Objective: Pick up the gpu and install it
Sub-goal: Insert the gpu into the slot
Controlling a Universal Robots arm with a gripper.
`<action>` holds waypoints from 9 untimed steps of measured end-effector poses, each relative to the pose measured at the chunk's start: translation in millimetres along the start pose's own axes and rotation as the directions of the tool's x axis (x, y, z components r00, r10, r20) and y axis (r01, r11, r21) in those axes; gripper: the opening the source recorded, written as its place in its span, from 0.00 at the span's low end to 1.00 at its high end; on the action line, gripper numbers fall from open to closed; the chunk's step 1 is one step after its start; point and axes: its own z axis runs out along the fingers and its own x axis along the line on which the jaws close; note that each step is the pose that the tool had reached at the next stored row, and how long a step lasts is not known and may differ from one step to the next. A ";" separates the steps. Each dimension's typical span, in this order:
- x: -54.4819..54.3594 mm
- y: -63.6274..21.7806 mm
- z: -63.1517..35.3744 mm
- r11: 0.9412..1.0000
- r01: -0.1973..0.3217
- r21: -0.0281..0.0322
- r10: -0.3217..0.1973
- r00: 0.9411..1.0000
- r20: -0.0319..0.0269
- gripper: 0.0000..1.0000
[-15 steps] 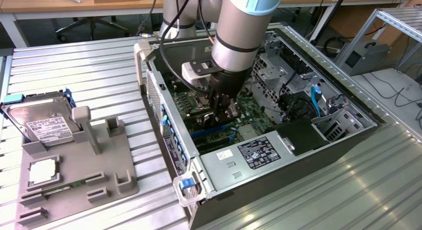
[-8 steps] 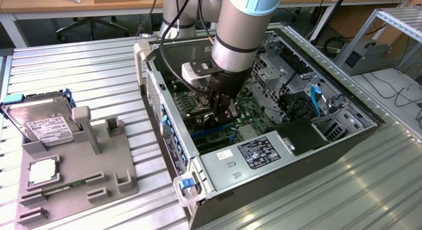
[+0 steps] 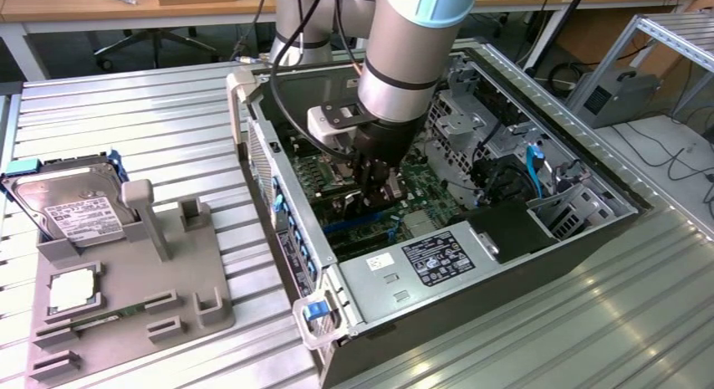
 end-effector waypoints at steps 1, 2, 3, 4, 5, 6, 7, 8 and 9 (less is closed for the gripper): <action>0.0 0.0 0.0 1.000 0.000 0.000 0.000 1.000 0.000 0.27; 0.0 0.0 0.0 1.000 0.000 0.000 0.000 1.000 0.000 0.27; 0.0 0.0 0.0 1.000 0.000 0.000 0.000 1.000 0.000 0.27; 0.0 0.0 0.0 1.000 0.000 0.000 0.000 1.000 0.000 0.27; 0.0 0.0 0.0 1.000 0.000 0.000 0.000 1.000 0.000 0.27; 0.0 0.0 0.0 1.000 0.000 0.000 0.000 1.000 0.000 0.27; 0.0 0.0 0.0 1.000 0.000 0.000 0.000 1.000 0.000 0.27; 0.0 0.0 0.0 1.000 0.000 0.000 0.000 1.000 0.000 0.27; 0.0 0.0 0.0 1.000 0.000 0.000 0.000 1.000 0.000 0.27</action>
